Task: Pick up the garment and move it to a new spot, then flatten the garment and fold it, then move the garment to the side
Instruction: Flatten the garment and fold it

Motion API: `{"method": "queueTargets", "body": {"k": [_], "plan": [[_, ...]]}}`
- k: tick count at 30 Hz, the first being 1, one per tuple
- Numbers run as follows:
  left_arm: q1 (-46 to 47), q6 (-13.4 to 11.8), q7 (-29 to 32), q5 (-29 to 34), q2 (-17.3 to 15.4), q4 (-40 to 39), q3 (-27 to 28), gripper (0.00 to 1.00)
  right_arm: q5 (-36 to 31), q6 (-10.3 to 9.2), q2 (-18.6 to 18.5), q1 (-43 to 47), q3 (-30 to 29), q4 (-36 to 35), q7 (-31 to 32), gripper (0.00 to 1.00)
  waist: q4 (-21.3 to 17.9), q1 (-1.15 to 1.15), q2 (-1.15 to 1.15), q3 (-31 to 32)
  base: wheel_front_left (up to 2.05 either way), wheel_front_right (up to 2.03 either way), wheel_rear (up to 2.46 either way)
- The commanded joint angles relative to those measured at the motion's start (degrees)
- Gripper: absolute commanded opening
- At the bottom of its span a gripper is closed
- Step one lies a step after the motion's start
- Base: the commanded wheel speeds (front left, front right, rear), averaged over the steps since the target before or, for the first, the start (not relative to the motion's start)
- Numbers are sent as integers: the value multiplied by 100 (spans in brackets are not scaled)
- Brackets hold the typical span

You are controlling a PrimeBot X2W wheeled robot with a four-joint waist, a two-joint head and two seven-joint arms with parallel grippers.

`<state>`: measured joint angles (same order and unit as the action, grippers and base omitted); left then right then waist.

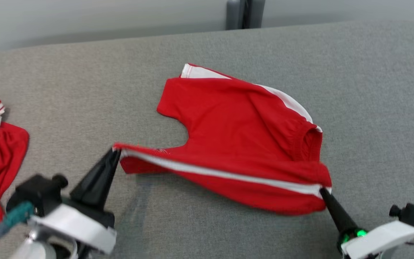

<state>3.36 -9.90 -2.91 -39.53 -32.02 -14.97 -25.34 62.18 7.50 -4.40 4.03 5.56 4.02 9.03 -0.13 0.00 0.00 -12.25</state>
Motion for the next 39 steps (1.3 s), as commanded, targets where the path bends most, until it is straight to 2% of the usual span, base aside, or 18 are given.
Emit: {"method": "queueTargets", "body": {"k": [1, 7, 11, 14, 18, 24, 31, 32, 33, 34, 35, 39], "plan": [[422, 149, 64, 61, -54, 113, 6, 0, 78, -1, 50, -217, -66, -63, 12, 0, -136, 0, 0, -231, 0, 0, 0], [1992, 833, 318, 9, 138, 984, -103, 0, 654, -1, 137, -1070, 105, 57, -311, 0, -344, 0, 0, -745, 0, 0, 0], [3053, 1264, 398, -11, 428, 1908, -236, 0, 1070, -1, 132, -1686, 434, 239, -764, 0, -458, 0, 0, -1043, 0, 0, 0], [3772, 1472, 286, 27, 687, 2701, -325, 0, 1120, -1, 134, -2064, 668, 356, -1070, 0, -550, 0, 0, -1209, 0, 0, 0], [4532, 1641, 179, 22, 952, 3786, -477, 0, 1203, -1, 131, -2473, 937, 496, -1413, 0, -714, 0, 0, -1380, 0, 0, 0], [5300, 1734, 18, -116, 1217, 5173, -702, 0, 1348, -1, 129, -2943, 1244, 819, -1752, 0, -916, 0, 0, -1552, 0, 0, 0], [5690, 1745, -230, -428, 1404, 5935, -1142, 0, 1401, -2, 124, -3227, 1416, 1210, -1947, 0, -982, 0, 0, -1621, 0, 0, 0], [5728, 1741, -296, -507, 1404, 5995, -1212, 24, 1381, -2, 124, -3261, 1441, 1255, -1980, 9, -992, 0, 0, -1622, 0, 0, 0], [5750, 1733, -370, -567, 1402, 6053, -1282, 75, 1340, -2, 123, -3277, 1467, 1309, -1985, 33, -1001, 0, 0, -1617, 0, 0, 0], [5743, 1735, -413, -641, 1408, 6117, -1364, 100, 1336, -2, 125, -3288, 1504, 1349, -1992, 94, -1006, 0, 0, -1613, 0, 0, 0], [5727, 1734, -483, -706, 1415, 6162, -1437, 100, 1292, -2, 127, -3285, 1515, 1371, -2021, 100, -1002, 0, 0, -1594, 0, 0, 0], [5589, 1735, -859, -895, 1361, 6281, -1634, 100, 965, -3, -23, -3128, 1498, 1461, -2137, 100, -944, 0, 0, -1492, 0, 0, 0]]}}
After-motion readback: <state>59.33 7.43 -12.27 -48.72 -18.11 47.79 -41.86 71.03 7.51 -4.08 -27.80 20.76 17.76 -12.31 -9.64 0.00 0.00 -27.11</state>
